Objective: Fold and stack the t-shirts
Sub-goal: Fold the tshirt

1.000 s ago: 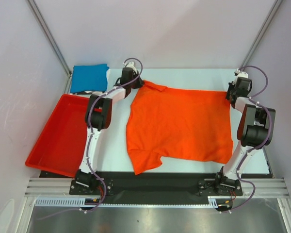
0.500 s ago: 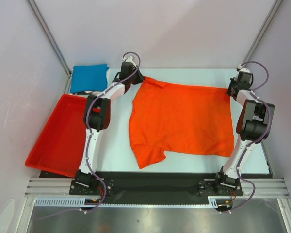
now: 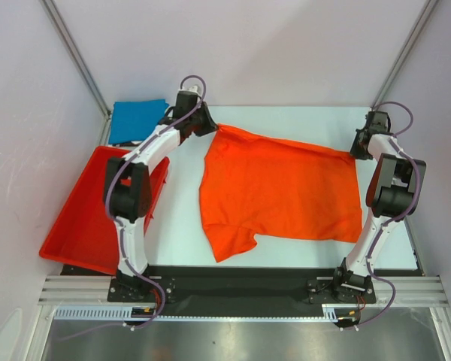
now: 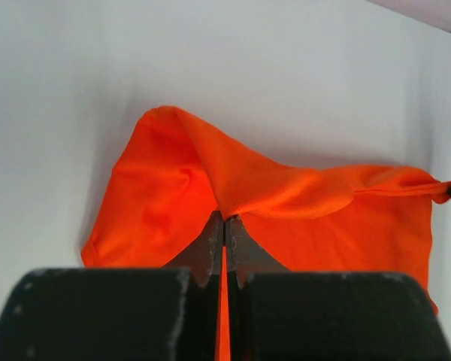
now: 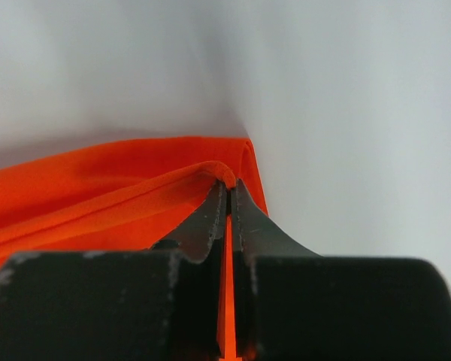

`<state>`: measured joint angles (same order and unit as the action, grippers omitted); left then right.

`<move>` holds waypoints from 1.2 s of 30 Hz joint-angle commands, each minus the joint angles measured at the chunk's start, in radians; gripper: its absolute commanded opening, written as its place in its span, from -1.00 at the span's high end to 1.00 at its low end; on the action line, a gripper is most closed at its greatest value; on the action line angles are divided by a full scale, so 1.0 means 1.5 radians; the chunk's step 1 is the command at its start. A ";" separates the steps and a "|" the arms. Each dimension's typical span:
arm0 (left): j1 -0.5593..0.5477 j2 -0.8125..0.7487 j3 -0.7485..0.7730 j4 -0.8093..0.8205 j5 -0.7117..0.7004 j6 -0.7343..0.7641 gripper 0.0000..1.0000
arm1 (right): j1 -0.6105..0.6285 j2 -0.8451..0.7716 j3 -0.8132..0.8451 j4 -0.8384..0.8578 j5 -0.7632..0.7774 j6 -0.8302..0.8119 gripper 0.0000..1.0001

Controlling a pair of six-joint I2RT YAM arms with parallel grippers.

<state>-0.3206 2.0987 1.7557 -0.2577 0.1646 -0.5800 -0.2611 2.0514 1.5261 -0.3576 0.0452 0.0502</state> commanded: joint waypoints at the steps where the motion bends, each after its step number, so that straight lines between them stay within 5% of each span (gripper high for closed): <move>1: -0.002 -0.091 -0.049 -0.078 0.000 -0.015 1.00 | 0.001 -0.038 0.010 -0.071 0.027 0.005 1.00; 10: -0.003 -0.188 -0.193 -0.117 0.013 -0.009 0.99 | -0.004 -0.100 -0.041 -0.092 0.038 0.006 0.81; 16: -0.003 -0.192 -0.223 -0.120 0.030 -0.017 1.00 | -0.002 -0.136 -0.078 -0.100 0.049 0.001 1.00; 36: 0.000 -0.226 -0.334 -0.136 0.049 -0.052 0.99 | 0.028 -0.170 -0.159 -0.089 0.102 -0.005 1.00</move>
<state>-0.3248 1.8290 1.2900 -0.4702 0.2207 -0.6289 -0.2199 1.8473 1.2812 -0.5037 0.1555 0.0494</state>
